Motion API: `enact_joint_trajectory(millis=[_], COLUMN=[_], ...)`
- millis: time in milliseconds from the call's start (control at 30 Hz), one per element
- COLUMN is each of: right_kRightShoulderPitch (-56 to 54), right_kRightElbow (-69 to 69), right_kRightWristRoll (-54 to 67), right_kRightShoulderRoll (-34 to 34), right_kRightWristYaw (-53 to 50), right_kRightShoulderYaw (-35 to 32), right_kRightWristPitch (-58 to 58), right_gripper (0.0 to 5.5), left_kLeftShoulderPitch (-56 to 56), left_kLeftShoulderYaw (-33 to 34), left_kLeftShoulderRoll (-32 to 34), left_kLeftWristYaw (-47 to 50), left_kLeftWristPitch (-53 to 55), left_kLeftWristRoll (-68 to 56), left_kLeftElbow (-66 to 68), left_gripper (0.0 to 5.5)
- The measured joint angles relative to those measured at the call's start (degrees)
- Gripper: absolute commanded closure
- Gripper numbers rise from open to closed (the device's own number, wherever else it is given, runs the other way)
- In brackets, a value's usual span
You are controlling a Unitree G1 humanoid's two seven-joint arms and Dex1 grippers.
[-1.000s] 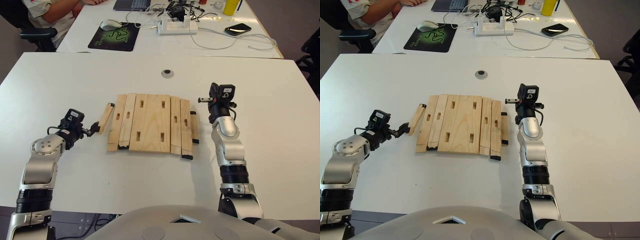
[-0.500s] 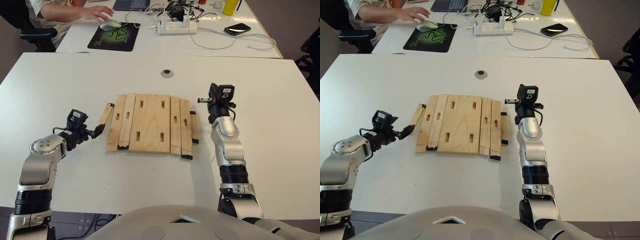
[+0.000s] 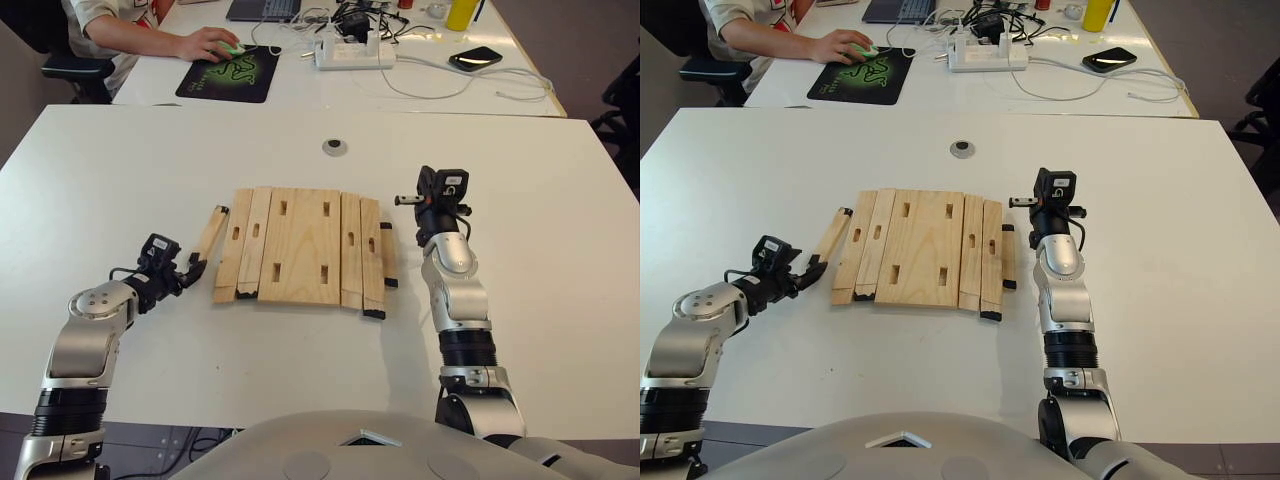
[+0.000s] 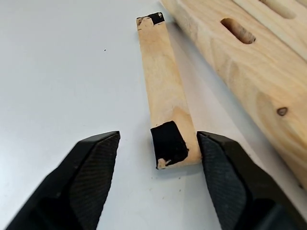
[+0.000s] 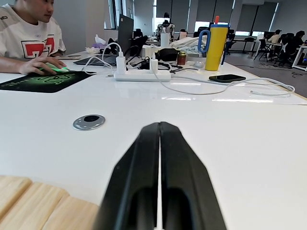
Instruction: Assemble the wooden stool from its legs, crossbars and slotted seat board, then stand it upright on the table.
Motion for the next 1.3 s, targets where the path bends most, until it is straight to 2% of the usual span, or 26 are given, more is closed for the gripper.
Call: enact_joint_trajectory(millis=[300, 667, 833, 933, 1067, 1300], right_kRightShoulderPitch=[0.0, -0.4, -3.4, -6.9, -12.8, -18.2], right_kRightElbow=[0.0, 0.0, -0.4, -2.4, -7.7, -9.7], right_kRightWristRoll=[0.0, 0.0, 1.3, 7.1, 25.9, 57.4], right_kRightShoulderRoll=[0.0, 0.0, -0.4, -0.9, -1.2, -3.7], right_kRightWristYaw=[0.0, 0.0, 0.5, 3.9, 12.5, 15.4], right_kRightShoulderYaw=[0.0, 0.0, -1.4, -2.8, -5.2, -11.2], right_kRightWristPitch=[0.0, 0.0, 0.1, 4.0, 20.3, 44.9], right_gripper=[5.5, 5.5, 5.5, 5.5, 4.93, 3.91], left_kLeftShoulderPitch=[-0.4, -1.2, -7.8, -10.1, -10.8, -10.8], left_kLeftShoulderYaw=[-0.2, 1.2, 4.5, 4.5, 1.8, -0.7], left_kLeftShoulderRoll=[-0.6, -2.0, -3.5, -5.1, -7.3, -10.3], left_kLeftWristYaw=[0.3, 1.2, 5.3, 5.9, 5.7, 4.2], left_kLeftWristPitch=[-0.8, -0.7, -1.6, -3.0, -6.5, -9.8], left_kLeftWristRoll=[-0.2, -1.3, -2.3, -3.5, -4.1, -6.4], left_kLeftElbow=[1.0, 0.8, -3.0, -7.5, -11.7, -14.4], left_gripper=[4.12, 4.12, 4.12, 4.12, 4.12, 4.12])
